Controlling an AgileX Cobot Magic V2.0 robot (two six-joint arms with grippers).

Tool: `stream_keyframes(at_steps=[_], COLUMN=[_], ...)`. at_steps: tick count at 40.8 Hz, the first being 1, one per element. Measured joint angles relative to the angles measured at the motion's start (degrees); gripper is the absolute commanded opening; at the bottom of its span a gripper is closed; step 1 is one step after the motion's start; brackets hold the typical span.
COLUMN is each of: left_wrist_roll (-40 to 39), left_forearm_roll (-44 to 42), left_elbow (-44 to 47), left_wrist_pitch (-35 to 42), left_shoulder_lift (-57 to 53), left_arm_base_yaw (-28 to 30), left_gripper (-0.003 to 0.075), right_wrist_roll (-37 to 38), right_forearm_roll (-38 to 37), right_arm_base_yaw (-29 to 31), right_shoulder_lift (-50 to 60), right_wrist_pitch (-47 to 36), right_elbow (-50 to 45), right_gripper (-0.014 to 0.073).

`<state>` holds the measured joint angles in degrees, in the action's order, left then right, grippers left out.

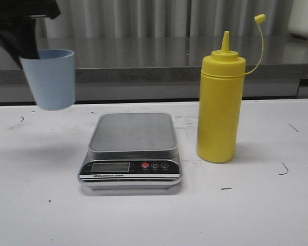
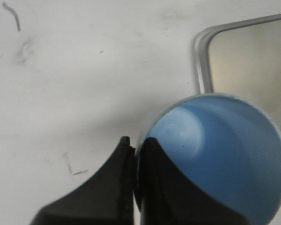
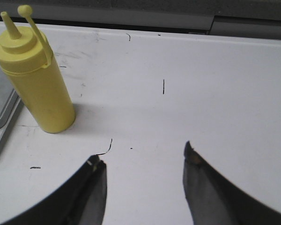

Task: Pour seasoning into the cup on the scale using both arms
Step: 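Lift the blue cup with the left gripper and move it over the scale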

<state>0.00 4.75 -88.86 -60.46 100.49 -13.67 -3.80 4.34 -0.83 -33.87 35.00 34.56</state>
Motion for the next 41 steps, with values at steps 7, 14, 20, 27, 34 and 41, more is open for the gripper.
stream_keyframes(at_steps=[7, 14, 20, 27, 34, 41], left_wrist_roll=[0.0, -0.3, -1.8, -2.4, -2.6, -2.6], left_forearm_roll=[0.5, 0.6, 0.6, 0.6, 0.5, 0.5], left_elbow=[-0.5, -0.9, -4.0, -8.5, -9.8, -9.8], left_wrist_pitch=[3.5, 7.1, 8.4, 8.0, 7.9, 7.8], left_shoulder_lift=[0.2, 2.7, 7.2, 13.1, 15.1, 15.1], left_arm_base_yaw=[-5.5, -10.6, -13.1, -13.8, -13.8, -13.8], left_gripper=[-0.0020, -0.0020, -0.0020, -0.0020, -0.0020, -0.0013], right_wrist_roll=[0.0, 0.0, 0.0, 0.0, 0.0, 0.0], right_forearm_roll=[0.0, -0.1, -0.1, -0.1, -0.1, -0.1], right_arm_base_yaw=[0.0, 0.0, 0.0, 0.0, 0.0, 0.0], right_shoulder_lift=[0.0, 0.0, 0.0, 0.0, 0.0, 0.0], right_wrist_pitch=[0.0, 0.0, 0.0, 0.0, 0.0, 0.0], right_elbow=[0.0, 0.0, 0.0, 0.0, 0.0, 0.0], right_gripper=[0.0401, 0.0401, 0.0401, 0.0401, 0.0401, 0.0401])
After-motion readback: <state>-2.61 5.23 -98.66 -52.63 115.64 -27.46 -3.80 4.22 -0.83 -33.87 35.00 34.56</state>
